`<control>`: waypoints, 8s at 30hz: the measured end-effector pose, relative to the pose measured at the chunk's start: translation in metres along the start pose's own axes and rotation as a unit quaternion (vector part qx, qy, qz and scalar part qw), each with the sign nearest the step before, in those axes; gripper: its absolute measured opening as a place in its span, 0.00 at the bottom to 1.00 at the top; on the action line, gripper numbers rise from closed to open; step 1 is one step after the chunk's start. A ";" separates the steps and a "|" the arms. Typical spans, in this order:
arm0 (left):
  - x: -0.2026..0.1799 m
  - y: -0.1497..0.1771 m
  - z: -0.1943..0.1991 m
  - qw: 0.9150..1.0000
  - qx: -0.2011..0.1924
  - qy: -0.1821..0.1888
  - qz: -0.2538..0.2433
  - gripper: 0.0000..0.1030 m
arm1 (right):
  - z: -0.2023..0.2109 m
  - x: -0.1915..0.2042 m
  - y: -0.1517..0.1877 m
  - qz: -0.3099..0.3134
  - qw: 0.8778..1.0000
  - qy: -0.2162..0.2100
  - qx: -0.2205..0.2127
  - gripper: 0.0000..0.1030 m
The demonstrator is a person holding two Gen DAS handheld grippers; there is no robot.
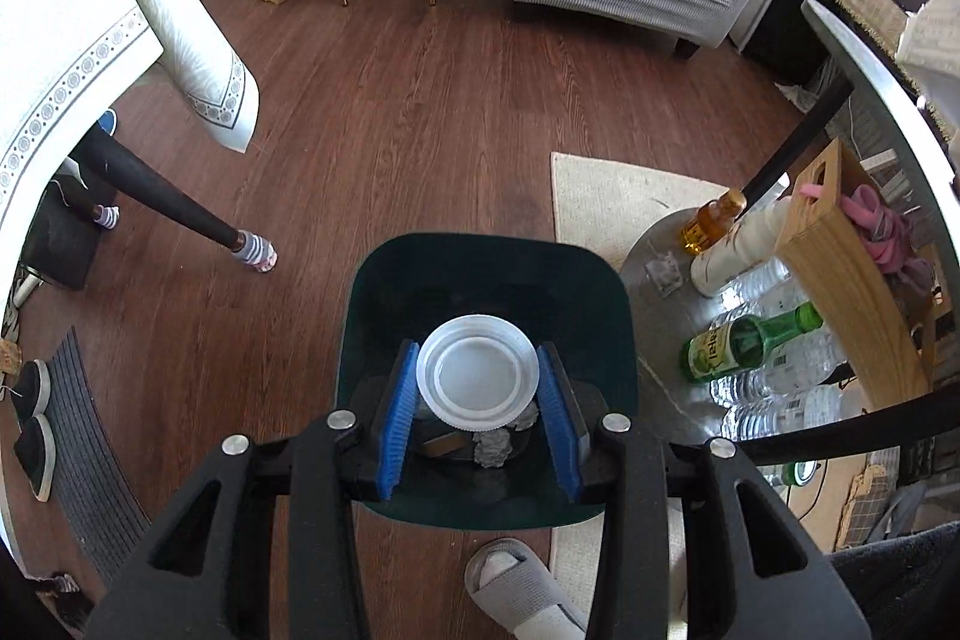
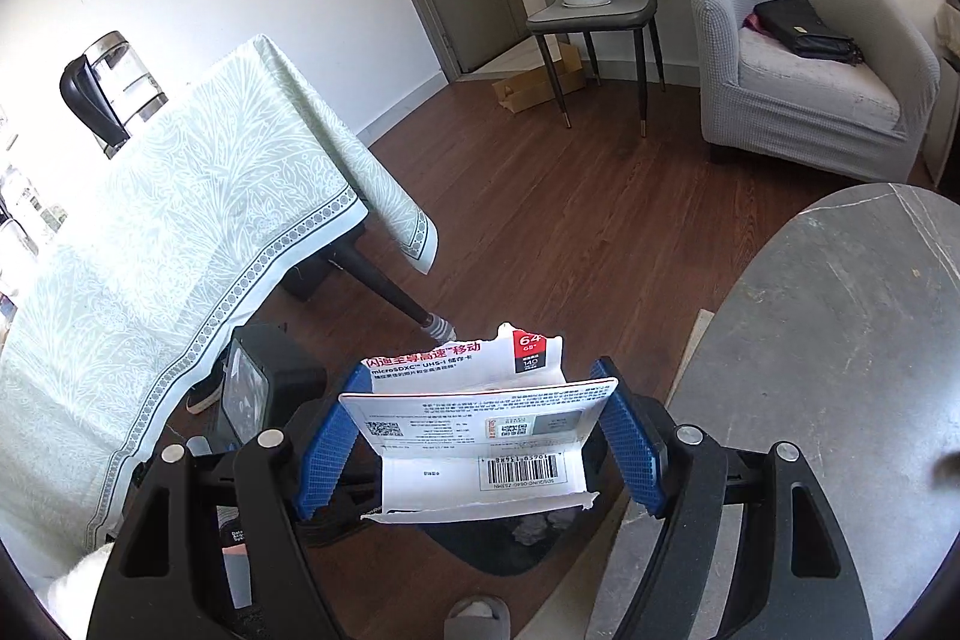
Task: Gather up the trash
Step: 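Carry lid and card over the green bin and open the left gripper, then open the right gripper over the bin to drop the paper card, then move both grippers back to the last tape roll on the table, then grasp the last brown tape roll with the right gripper, then lift the tape roll with the right gripper and carry it over the green bin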
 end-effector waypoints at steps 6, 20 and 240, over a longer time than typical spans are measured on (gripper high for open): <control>0.018 0.024 -0.027 0.999 0.045 -0.006 0.002 0.41 | -0.019 0.014 0.003 0.007 1.000 0.002 0.015 0.74; 0.033 0.029 -0.025 0.999 0.043 0.001 0.017 0.57 | -0.068 0.039 0.024 0.027 0.998 0.019 0.055 0.74; -0.220 -0.072 0.090 0.966 -0.167 0.190 -0.054 0.10 | 0.060 -0.091 -0.014 -0.152 0.971 -0.138 -0.121 0.60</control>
Point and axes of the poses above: each gripper's, at about its wrist camera, not at the fingertips, and z roughly against the way its jaws point, x to its left, y to its underside, the point moved 9 cm from there along -z, roughly the way its jaws point, and after that the axes turned 12 degrees about y, right-handed, at the moved point
